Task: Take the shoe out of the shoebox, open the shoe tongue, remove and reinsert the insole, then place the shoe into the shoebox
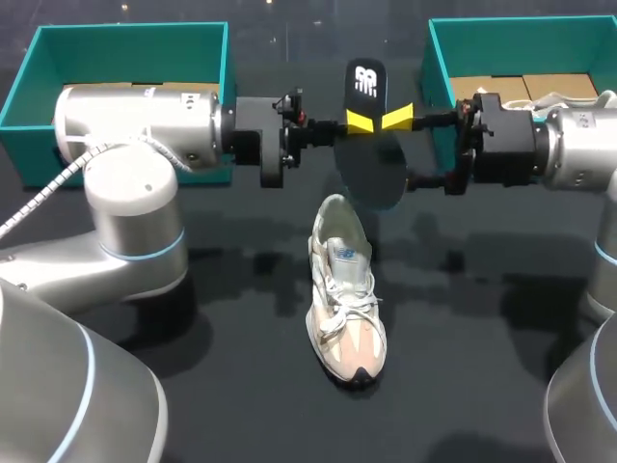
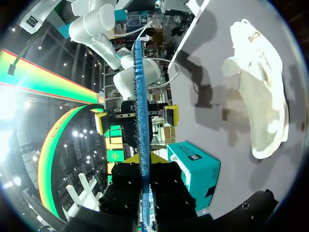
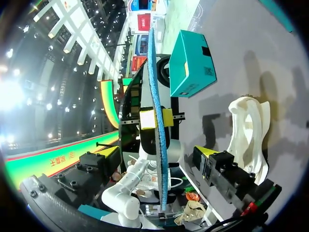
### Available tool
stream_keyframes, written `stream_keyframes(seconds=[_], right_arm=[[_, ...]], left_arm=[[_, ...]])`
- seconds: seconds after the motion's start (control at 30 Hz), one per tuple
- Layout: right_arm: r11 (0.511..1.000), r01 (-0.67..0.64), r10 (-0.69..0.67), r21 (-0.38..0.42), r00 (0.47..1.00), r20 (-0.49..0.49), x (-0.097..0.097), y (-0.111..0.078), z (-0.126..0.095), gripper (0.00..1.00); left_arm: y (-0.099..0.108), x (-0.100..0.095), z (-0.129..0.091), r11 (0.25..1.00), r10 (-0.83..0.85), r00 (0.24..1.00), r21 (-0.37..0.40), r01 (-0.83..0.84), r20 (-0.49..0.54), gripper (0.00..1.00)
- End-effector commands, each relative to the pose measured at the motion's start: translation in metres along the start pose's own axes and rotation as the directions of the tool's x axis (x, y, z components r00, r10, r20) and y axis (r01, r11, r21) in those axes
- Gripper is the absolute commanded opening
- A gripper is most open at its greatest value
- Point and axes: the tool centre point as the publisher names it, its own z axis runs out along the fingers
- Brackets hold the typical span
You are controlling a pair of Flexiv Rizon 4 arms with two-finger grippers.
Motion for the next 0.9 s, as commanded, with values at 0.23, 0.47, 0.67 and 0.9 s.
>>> stream_keyframes(seconds=[0.23,0.47,0.67,0.9], right_arm=[[0.998,-0.013,0.011,0.064,1.000,0.019,-0.0059,0.0069,0.0208,0.49],[0.998,-0.007,0.006,0.069,1.000,0.017,-0.0070,0.0072,0.0219,0.35],[0.998,-0.008,0.007,0.068,1.000,0.016,-0.0081,0.0080,0.0205,0.30],[0.998,-0.015,0.014,0.065,1.000,0.017,-0.0091,0.0093,0.0191,0.27]], left_arm=[[0.0019,0.0041,0.0088,1.000,-0.005,1.000,0.003,0.005,0.000,0.00],[0.0017,0.0043,0.0095,1.000,-0.006,1.000,0.003,0.006,-0.002,0.00],[0.0020,0.0045,0.0083,1.000,-0.005,1.000,0.000,0.005,-0.001,0.00],[0.0029,0.0051,0.0064,1.000,-0.003,1.000,-0.007,0.003,-0.001,0.00]])
